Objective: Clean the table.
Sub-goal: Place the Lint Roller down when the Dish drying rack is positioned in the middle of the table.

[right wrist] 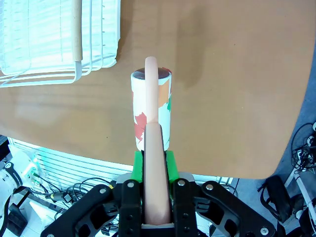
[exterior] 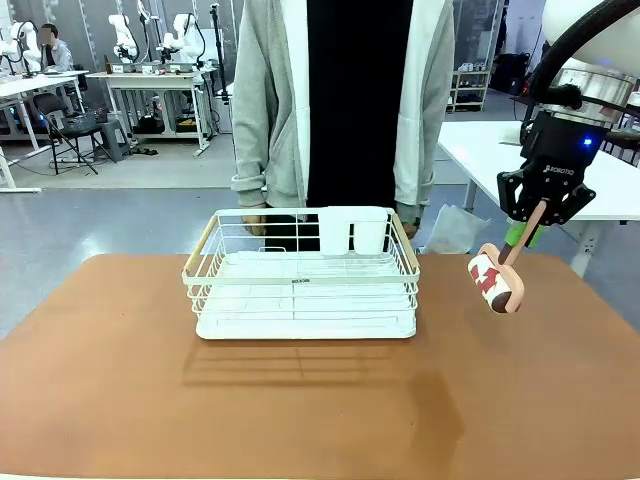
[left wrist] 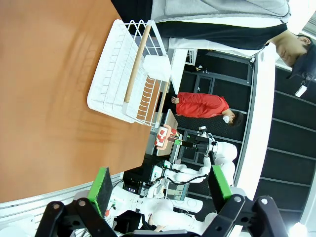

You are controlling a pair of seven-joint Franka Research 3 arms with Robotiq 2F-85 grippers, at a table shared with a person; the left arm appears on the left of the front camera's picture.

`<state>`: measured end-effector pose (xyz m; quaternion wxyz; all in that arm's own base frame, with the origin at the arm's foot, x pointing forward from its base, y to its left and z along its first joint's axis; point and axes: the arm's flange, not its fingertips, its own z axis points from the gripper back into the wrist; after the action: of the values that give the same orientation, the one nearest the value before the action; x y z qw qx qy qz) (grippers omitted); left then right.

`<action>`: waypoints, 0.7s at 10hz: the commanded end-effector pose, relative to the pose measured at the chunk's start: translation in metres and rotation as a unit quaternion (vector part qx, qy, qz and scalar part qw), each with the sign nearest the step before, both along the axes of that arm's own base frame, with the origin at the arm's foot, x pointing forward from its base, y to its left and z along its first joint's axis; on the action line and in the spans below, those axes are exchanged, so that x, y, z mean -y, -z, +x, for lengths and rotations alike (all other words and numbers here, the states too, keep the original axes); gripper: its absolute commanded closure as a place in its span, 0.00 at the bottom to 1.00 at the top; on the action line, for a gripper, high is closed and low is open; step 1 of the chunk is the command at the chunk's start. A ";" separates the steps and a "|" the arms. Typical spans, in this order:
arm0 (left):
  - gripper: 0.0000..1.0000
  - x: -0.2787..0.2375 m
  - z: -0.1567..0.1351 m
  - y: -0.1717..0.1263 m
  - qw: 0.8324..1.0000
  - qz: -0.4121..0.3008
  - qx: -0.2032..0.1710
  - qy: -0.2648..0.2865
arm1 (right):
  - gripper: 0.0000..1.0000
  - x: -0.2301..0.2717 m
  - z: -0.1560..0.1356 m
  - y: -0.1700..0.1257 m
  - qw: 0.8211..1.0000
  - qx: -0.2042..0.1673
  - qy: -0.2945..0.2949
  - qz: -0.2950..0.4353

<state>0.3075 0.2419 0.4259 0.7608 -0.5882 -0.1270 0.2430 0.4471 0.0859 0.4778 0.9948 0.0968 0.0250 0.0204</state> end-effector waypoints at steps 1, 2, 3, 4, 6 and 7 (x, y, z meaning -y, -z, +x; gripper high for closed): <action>0.00 -0.002 -0.002 -0.002 1.000 -0.007 0.010 0.000 | 0.79 -0.002 0.002 -0.004 1.000 0.000 -0.005 0.002; 0.00 -0.002 -0.002 -0.002 1.000 -0.007 0.010 0.000 | 0.79 -0.002 0.002 -0.004 1.000 0.000 -0.005 0.002; 0.00 -0.002 -0.002 -0.002 1.000 -0.007 0.010 0.000 | 0.79 -0.002 0.002 -0.004 1.000 0.000 -0.005 0.002; 0.00 -0.002 -0.002 -0.002 1.000 -0.007 0.010 0.000 | 0.79 -0.002 0.002 -0.004 1.000 0.000 -0.005 0.002; 0.00 -0.002 -0.002 -0.002 1.000 -0.007 0.010 0.000 | 0.79 -0.002 0.002 -0.004 1.000 0.000 -0.005 0.002; 0.00 -0.002 -0.002 -0.002 1.000 -0.007 0.010 0.000 | 0.79 -0.002 0.002 -0.004 1.000 0.000 -0.005 0.002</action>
<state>0.3075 0.2419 0.4259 0.7608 -0.5882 -0.1270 0.2430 0.4471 0.0859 0.4778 0.9948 0.0968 0.0250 0.0204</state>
